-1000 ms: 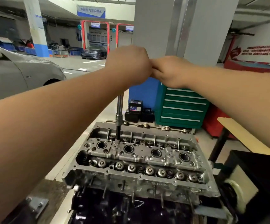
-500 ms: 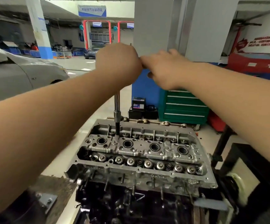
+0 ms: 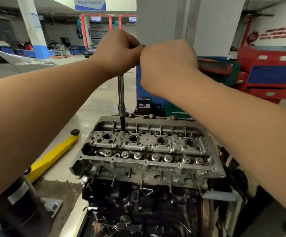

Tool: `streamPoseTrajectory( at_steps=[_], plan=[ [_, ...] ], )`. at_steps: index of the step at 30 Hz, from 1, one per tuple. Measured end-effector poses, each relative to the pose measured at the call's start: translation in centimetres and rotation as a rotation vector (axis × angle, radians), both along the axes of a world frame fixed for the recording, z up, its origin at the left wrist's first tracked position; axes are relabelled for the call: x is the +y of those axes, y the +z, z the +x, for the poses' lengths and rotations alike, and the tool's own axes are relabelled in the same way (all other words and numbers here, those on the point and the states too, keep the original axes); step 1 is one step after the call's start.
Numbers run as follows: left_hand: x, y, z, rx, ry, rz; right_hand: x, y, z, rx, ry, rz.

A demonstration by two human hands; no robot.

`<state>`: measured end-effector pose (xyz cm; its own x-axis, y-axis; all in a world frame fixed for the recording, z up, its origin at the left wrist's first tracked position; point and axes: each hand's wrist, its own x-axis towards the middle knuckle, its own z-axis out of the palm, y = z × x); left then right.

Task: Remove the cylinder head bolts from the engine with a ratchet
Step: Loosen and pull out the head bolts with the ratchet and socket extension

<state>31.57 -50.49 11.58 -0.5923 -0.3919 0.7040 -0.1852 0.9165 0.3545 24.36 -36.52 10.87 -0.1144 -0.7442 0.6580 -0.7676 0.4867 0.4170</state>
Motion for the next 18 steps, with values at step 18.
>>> streamPoseTrajectory(
  at_steps=[18],
  plan=[
    [-0.8,-0.7,1.0,0.134,-0.046,0.008,-0.9,0.3,4.7,-0.042,-0.332,0.162]
  ],
)
